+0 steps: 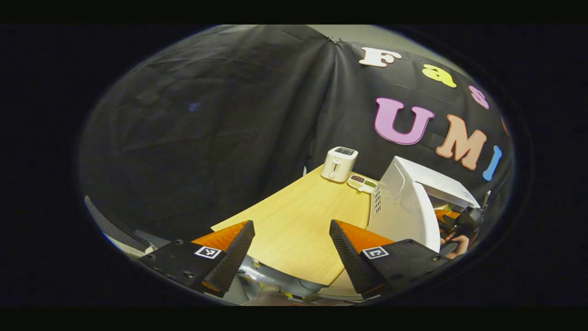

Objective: Open the microwave oven with the left hand, put the food in, and close the microwave oven.

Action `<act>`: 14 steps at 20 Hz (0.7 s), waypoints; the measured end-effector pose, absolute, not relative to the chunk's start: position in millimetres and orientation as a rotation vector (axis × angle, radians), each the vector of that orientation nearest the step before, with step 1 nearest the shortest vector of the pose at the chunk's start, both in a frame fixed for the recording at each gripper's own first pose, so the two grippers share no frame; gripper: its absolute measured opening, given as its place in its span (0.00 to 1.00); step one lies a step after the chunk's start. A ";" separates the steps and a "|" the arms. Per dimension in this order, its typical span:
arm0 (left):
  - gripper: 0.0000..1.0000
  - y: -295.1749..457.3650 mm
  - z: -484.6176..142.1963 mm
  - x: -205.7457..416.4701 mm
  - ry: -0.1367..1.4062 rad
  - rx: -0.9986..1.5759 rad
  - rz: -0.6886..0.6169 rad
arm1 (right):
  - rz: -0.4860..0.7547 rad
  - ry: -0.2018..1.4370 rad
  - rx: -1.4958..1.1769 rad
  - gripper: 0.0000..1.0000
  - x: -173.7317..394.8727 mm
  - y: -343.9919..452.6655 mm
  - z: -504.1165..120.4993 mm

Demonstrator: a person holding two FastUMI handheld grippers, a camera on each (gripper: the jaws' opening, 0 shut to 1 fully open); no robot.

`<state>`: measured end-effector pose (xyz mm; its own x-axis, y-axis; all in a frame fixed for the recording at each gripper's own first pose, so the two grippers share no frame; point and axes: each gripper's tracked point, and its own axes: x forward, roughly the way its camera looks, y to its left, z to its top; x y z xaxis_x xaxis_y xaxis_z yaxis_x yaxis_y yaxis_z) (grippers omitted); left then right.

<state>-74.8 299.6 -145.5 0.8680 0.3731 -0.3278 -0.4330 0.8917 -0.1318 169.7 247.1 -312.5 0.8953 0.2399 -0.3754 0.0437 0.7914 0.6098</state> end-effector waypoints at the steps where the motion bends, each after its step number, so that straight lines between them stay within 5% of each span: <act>1: 0.95 300.2 -147.0 -74.9 0.305 -0.206 0.426 | 0.096 0.447 0.648 0.34 176.1 244.0 -313.5; 2: 0.96 299.9 -147.1 -75.5 0.308 -0.205 0.425 | 0.087 0.435 0.633 0.41 182.1 241.8 -312.9; 5: 0.95 297.9 -145.4 -79.1 0.306 -0.195 0.427 | 0.070 0.400 0.574 0.34 195.3 238.7 -312.2; 6: 0.95 297.4 -144.5 -79.6 0.306 -0.194 0.426 | 0.062 0.400 0.557 0.41 198.7 237.4 -315.0; 8: 0.95 294.5 -143.5 -79.9 0.305 -0.192 0.422 | 0.050 0.406 0.526 0.42 204.4 238.2 -322.0; 9: 0.92 292.9 -143.9 -80.4 0.308 -0.190 0.417 | 0.051 0.400 0.513 0.34 207.4 238.2 -322.7; 14: 0.95 282.6 -151.6 -79.2 0.334 -0.206 0.374 | -0.013 0.434 0.433 0.42 216.0 224.2 -338.5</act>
